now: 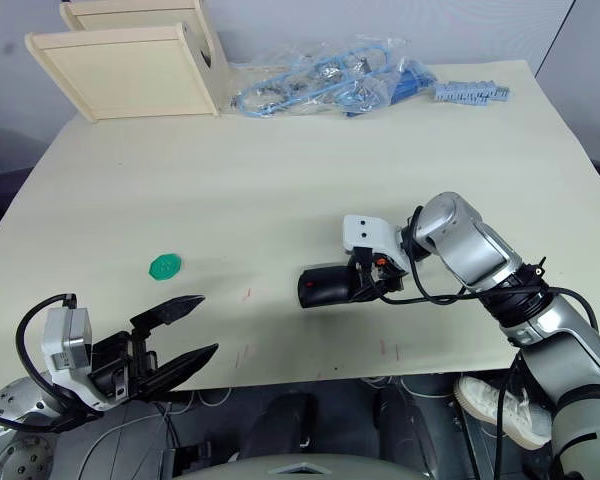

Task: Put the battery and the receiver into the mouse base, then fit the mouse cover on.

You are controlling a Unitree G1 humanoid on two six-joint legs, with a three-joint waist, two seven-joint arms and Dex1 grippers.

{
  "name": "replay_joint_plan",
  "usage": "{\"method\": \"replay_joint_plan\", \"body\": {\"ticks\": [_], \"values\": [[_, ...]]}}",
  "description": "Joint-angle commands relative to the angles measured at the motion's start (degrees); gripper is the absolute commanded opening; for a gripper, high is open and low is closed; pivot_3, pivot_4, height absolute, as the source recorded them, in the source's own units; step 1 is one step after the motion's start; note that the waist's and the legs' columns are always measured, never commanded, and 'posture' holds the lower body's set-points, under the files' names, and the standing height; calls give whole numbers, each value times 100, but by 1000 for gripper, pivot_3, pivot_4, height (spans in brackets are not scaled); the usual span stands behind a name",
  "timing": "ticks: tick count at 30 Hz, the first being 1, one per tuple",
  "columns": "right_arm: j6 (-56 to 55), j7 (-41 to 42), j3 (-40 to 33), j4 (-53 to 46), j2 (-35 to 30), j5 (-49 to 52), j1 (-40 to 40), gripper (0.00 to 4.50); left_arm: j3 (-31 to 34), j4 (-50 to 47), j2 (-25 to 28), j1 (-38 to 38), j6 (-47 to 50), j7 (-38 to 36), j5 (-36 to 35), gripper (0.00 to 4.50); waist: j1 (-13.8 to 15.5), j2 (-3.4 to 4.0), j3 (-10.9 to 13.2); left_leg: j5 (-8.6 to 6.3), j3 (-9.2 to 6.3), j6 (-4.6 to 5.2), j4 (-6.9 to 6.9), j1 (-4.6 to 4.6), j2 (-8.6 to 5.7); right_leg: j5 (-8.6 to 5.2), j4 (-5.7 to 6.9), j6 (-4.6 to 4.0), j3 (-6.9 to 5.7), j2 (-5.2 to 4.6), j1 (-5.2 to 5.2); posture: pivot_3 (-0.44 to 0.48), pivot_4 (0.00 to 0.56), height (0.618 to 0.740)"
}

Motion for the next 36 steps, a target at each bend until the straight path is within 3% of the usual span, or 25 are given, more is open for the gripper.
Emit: {"method": "replay_joint_plan", "body": {"ticks": [1,21,36], "values": [[39,-24,-182,-255,-38,99,-141,3420,18,14,61,6,-17,-30,-26,4500,1,0,0,0,0,0,0,0,0,0,0,0,0,0,0,0,150,740],[266,-144,-615,-743,-293,632,-131,3420,28,26,67,-4,1,-44,-34,4500,12,0,0,0,-1,0,0,-3,-1,0,-1,0,-2,-2,0,0,150,740],[-782,-552,-1796,-1323,-375,1466,1299,3420,-43,84,146,-133,37,-73,-40,4500,41,-1,0,0,-3,0,1,-6,-2,0,-2,1,-6,-1,0,0,150,740]]}}
